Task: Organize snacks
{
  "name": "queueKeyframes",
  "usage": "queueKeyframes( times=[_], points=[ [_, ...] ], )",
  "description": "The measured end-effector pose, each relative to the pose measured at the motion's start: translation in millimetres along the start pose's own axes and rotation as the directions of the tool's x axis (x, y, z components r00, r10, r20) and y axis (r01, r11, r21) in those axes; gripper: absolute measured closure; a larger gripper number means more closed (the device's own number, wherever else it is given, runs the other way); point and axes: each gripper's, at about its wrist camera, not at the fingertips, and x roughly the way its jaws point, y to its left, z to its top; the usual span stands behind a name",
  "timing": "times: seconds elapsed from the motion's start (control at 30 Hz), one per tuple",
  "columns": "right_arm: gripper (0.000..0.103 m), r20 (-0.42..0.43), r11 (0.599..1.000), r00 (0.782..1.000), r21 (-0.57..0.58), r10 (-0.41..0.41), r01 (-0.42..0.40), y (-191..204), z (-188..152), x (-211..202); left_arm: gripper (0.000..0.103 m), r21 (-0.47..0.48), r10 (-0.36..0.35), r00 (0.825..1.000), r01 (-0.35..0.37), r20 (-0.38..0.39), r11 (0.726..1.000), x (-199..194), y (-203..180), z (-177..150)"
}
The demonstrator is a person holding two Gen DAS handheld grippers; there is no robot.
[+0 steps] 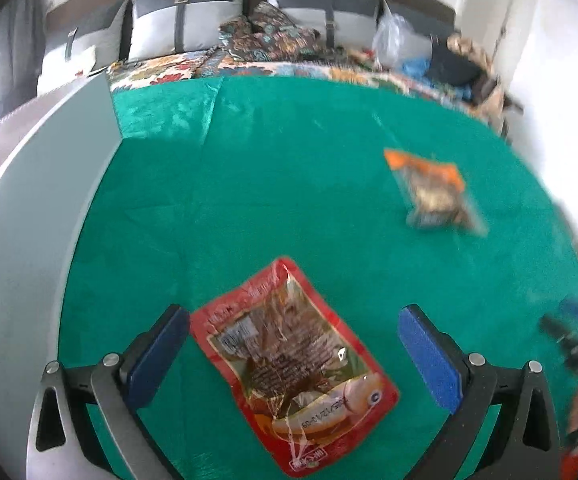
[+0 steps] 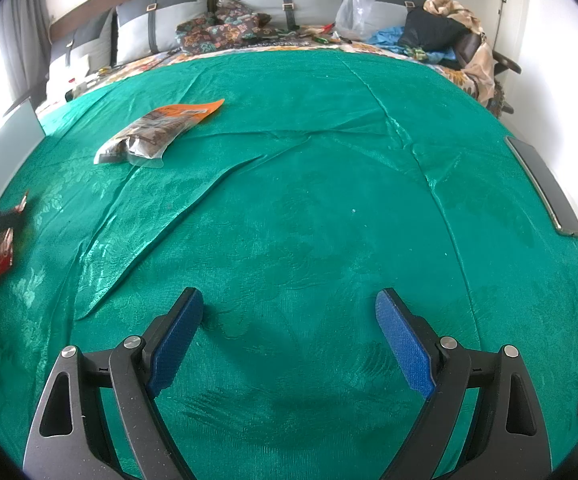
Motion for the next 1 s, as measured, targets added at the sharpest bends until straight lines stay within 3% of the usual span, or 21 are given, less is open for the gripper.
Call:
queueKeyframes(
  times=[0.13, 0.2, 0.27, 0.37, 0.47, 0.63, 0.7, 0.77, 0.8, 0.9, 1.0],
  points=[
    [0.012, 0.0, 1.0, 1.0, 0.0, 0.0, 0.0, 0, 0, 0, 0.0, -0.012, -0.011, 0.998, 0.01, -0.054, 1.0, 7, 10, 2],
    [0.012, 0.0, 1.0, 1.0, 0.0, 0.0, 0.0, 0, 0, 0, 0.001, 0.014, 0.001, 0.992, 0.001, -0.125, 1.0, 22, 8, -5],
    [0.012, 0.0, 1.0, 1.0, 0.0, 0.0, 0.0, 0, 0, 0, 0.0, 0.067, 0.071, 0.992, -0.064, -0.108, 0.996, 24, -1, -13],
    [0.012, 0.0, 1.0, 1.0, 0.0, 0.0, 0.0, 0, 0, 0, 0.0, 0.07, 0.146, 0.984, -0.14, -0.1, 0.988, 25, -8, -22],
    [0.012, 0.0, 1.0, 1.0, 0.0, 0.0, 0.0, 0, 0, 0, 0.0, 0.009, 0.177, 0.981, -0.177, -0.075, 0.984, 20, -8, -29],
    [0.012, -0.029, 1.0, 1.0, 0.0, 0.006, -0.006, 0, 4, 1, 0.0, 0.008, 0.178, 0.984, -0.178, -0.028, 0.984, 19, -8, -34],
    [0.013, -0.104, 0.995, 0.992, 0.082, 0.072, -0.064, -2, 20, 4, 0.0, 0.007, 0.179, 0.983, -0.179, -0.026, 0.984, 18, -7, -34],
    [0.013, -0.106, 0.951, 0.966, 0.229, 0.234, -0.206, 1, 43, 5, 0.0, 0.007, 0.18, 0.983, -0.179, -0.025, 0.984, 18, -8, -34],
    [0.013, -0.096, 0.933, 0.957, 0.268, 0.273, -0.24, 9, 57, 7, 0.0, 0.007, 0.179, 0.983, -0.179, -0.025, 0.984, 18, -8, -34],
    [0.014, -0.123, 0.916, 0.947, 0.319, 0.295, -0.244, 45, 104, 31, 0.0, 0.007, 0.179, 0.983, -0.179, -0.025, 0.984, 19, -8, -34],
    [0.014, -0.198, 0.934, 0.953, 0.318, 0.231, -0.16, 84, 139, 67, 0.0, 0.007, 0.179, 0.984, -0.179, -0.025, 0.984, 18, -7, -34]
  ],
)
